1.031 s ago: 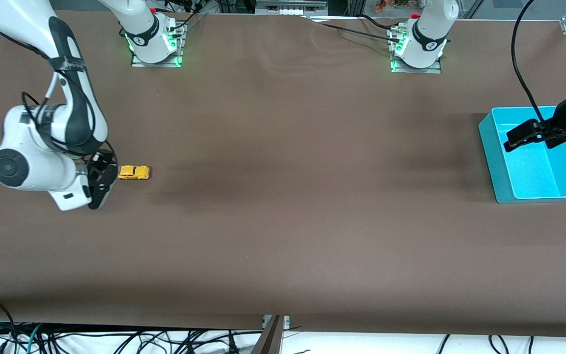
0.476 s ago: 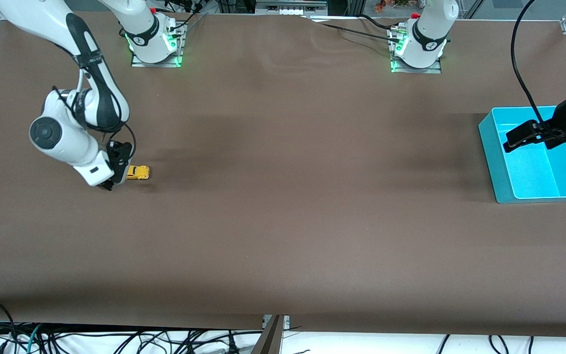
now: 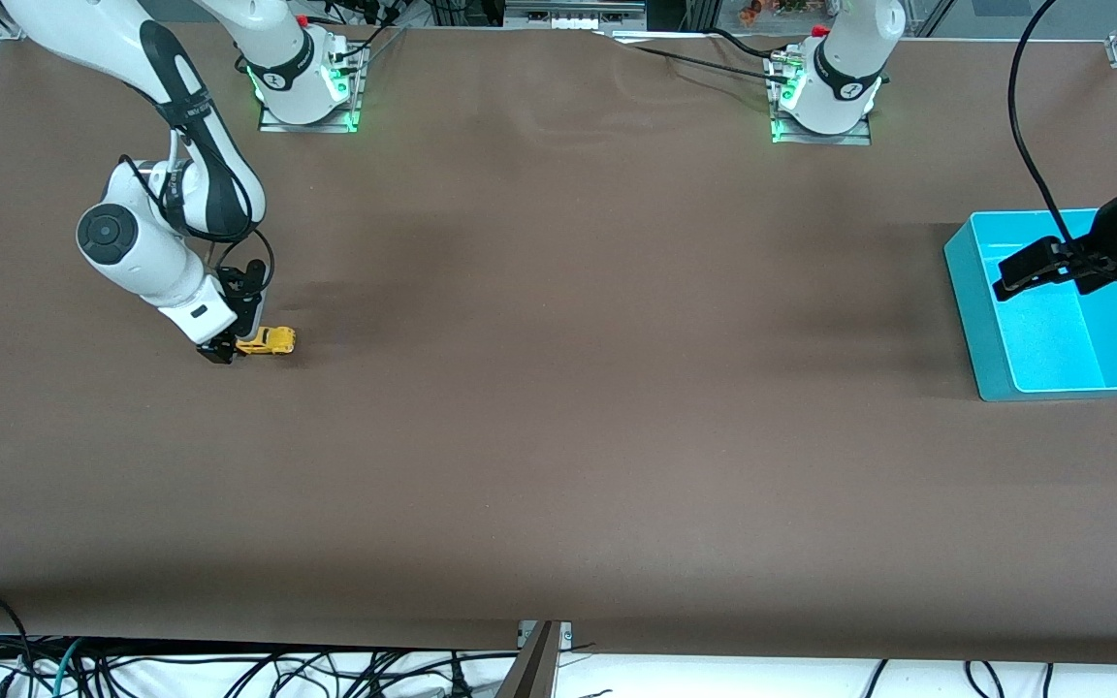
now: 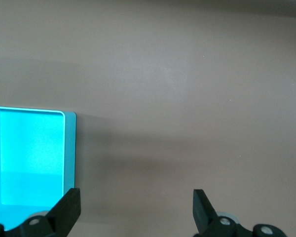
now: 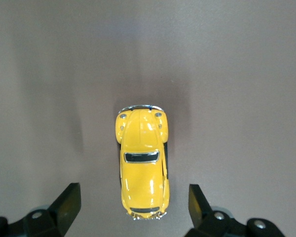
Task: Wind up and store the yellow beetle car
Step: 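Lower the right gripper over the car and close on it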
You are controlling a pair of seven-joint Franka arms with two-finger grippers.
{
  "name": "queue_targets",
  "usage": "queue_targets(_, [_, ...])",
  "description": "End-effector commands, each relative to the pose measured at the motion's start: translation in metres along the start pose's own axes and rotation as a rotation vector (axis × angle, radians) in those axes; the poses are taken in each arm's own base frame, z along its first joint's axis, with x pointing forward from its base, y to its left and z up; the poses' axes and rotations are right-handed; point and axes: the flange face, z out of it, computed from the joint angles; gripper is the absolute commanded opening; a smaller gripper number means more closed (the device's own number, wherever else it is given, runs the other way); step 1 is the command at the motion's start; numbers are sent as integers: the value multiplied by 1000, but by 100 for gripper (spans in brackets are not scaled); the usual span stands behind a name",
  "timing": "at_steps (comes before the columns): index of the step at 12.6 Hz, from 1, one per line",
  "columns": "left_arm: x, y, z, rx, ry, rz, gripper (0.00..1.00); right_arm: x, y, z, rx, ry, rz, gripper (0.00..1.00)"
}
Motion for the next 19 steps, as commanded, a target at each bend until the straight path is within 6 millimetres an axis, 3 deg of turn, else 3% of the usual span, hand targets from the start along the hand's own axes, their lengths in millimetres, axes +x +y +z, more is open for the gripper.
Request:
queue_targets(1, [3,0,-6,-18,2,19,100,-7,-11,2,-29,3,-36,91])
queue_targets(3, [3,0,-6,-18,2,19,100,-7,-11,6,-34,2,-44,77])
queue_targets(8, [3,0,-6,-18,4,19,100,-6,-10,12,-51,-1,-54,66])
queue_targets(9, [3,0,-6,-18,4,19,100,-5,-10,12,-51,-1,-57,58])
queue_targets(10, [3,0,-6,-18,2,19,100,-3,-9,11,-52,-1,-61,39])
queue_targets(12, [3,0,-6,-18,4,19,100,-2,-9,12,-52,0,-66,31])
queue_targets(19, [4,-2,-6,-18,4,16,100,1,-10,21,-47,-2,-75,24])
